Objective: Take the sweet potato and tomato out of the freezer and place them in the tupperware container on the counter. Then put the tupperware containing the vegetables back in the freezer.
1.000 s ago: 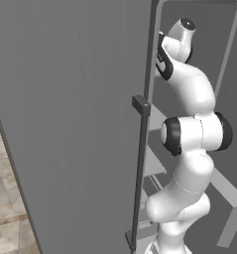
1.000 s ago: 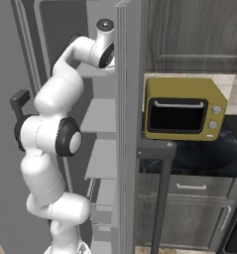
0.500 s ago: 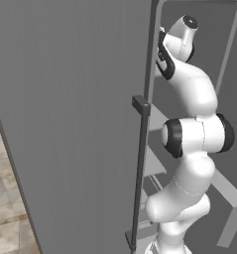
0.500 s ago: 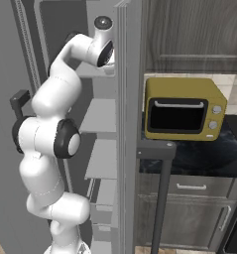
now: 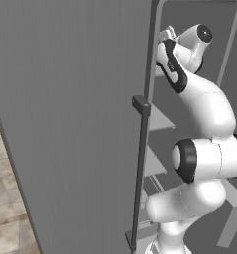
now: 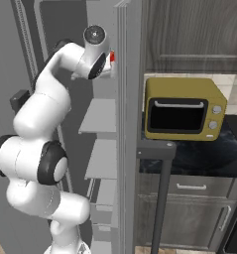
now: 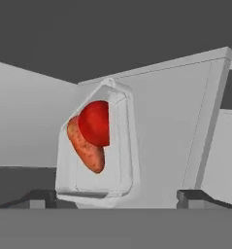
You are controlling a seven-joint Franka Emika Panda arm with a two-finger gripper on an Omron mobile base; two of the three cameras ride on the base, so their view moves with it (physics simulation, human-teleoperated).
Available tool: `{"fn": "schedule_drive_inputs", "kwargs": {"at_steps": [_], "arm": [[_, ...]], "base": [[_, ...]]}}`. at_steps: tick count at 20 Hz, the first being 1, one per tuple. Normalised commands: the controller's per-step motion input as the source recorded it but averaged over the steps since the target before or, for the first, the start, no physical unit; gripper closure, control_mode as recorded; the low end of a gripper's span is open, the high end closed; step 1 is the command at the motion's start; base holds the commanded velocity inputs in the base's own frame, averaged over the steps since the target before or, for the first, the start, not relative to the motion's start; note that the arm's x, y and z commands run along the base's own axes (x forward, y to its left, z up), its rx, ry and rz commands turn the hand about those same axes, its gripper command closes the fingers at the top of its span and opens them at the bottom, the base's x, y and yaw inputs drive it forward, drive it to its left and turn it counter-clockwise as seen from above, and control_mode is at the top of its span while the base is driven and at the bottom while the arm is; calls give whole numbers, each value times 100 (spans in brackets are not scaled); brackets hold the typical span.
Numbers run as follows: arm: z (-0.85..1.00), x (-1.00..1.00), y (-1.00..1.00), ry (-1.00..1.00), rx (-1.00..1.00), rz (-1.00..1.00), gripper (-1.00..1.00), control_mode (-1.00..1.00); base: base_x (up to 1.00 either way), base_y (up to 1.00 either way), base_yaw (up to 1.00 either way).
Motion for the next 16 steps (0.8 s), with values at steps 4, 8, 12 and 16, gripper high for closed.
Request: {"fn": "schedule_drive_inputs", "kwargs": {"at_steps": [4, 8, 12, 16], "arm": [[11, -99, 19, -27, 0, 0, -100, -100], [31, -100, 38, -22, 0, -1, -100, -100], [38, -100, 33, -18, 0, -3, -100, -100], [43, -100, 10, -16, 0, -6, -100, -100]], "base": [[0, 0, 0], [0, 0, 0], [0, 0, 0], [0, 0, 0]]}}
